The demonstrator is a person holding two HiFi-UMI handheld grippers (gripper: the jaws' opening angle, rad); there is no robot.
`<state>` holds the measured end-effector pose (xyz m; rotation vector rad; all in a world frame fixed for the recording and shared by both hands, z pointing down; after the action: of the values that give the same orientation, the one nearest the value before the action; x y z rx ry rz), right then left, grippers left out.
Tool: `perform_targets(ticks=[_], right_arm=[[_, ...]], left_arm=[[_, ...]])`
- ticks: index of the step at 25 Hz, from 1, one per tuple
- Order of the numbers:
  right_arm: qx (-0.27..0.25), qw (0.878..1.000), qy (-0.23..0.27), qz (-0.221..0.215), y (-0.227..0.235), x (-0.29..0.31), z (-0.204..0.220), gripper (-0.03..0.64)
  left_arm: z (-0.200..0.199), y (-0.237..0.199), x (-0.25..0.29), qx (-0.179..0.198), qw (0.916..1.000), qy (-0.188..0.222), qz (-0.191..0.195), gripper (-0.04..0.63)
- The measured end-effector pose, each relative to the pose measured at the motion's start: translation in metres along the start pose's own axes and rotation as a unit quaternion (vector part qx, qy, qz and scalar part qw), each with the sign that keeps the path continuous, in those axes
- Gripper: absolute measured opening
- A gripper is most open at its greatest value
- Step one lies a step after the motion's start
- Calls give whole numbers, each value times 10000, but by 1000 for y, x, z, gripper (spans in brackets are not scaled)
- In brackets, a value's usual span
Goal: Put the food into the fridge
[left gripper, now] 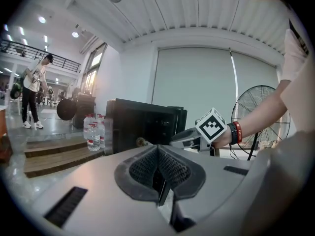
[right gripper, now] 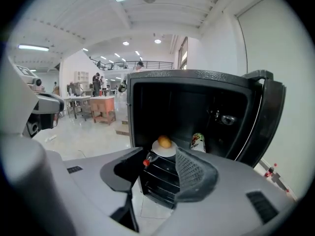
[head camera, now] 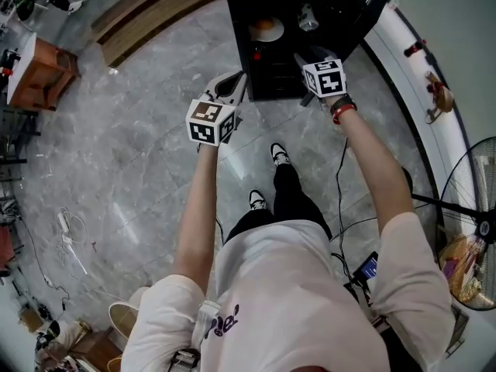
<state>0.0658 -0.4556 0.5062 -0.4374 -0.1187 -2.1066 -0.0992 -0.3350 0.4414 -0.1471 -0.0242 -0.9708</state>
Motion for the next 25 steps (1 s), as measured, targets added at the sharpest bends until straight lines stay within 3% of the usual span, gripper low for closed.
perform_targets(ticks=[6,20,25], right_arm=[[51,9998,164,90,-9,-41,-4,158],[656,9934,817,458,-31,-126,-35,95],[807,9878,1198,582,-45,-158,-47,62]], left_arm=[[0,7,-22,101,9999,-88,-21,18],[-35,22,-67,157,9996,92,-213,18],[-45,31,-84,518,9980,93,-357,18]])
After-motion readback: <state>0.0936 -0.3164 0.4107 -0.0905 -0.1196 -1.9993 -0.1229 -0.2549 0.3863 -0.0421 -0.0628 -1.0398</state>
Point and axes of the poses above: the fingertips, and each gripper's own axes: x forward along the fingers, y to its right, z out of its underside, the point moved 1 cm from there along -x, backward along the fingers, and after that the axes turned 10 degrees about y, right-handed, at the moved point
